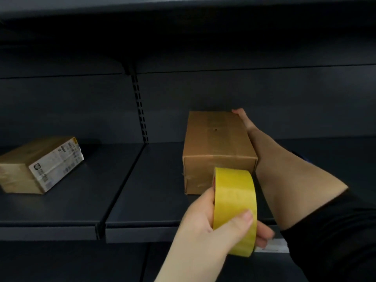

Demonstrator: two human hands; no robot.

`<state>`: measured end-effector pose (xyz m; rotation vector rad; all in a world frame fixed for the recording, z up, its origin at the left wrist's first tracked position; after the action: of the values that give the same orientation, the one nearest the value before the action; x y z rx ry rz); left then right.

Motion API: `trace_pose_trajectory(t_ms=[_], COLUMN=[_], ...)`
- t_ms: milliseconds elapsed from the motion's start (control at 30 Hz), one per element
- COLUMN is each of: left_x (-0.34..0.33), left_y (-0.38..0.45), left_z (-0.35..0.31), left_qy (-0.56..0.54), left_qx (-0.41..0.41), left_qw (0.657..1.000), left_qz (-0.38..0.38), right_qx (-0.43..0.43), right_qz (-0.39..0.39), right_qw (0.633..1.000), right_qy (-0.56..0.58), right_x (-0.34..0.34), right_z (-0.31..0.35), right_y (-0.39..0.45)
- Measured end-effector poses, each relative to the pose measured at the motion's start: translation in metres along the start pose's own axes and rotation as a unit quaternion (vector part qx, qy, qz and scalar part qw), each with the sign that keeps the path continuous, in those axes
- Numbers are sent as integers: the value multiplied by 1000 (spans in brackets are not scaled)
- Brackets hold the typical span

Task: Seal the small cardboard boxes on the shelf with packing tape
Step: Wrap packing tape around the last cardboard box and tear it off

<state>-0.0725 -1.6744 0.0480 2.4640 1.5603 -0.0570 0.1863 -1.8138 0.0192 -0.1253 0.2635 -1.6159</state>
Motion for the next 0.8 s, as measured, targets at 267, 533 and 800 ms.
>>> trace_pose_trajectory(t_ms=[267, 533, 800], left_x=[11, 20, 23], left_y=[5, 8, 8], left_z=[22, 26, 32], left_qy=[-23, -31, -24], left_qx=[43, 22, 16], left_qw=[999, 999, 999], left_qz=[19, 1, 16], right_qx=[-91, 145, 168], right_qz=[-27, -162, 152], right_qw=[990, 928, 720], right_qy=[-100, -302, -656], right_x=[14, 23, -72], right_z=[-22, 62, 34], right_y=[-3, -25, -134])
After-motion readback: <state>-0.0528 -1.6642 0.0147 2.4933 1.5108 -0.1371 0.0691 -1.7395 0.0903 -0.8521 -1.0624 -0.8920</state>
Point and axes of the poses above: each hand's wrist, its own y-axis towards the middle knuckle, its own x-axis out of the back of the hand, z = x × y, the point moved 10 cm from there along y, towards the middle knuckle
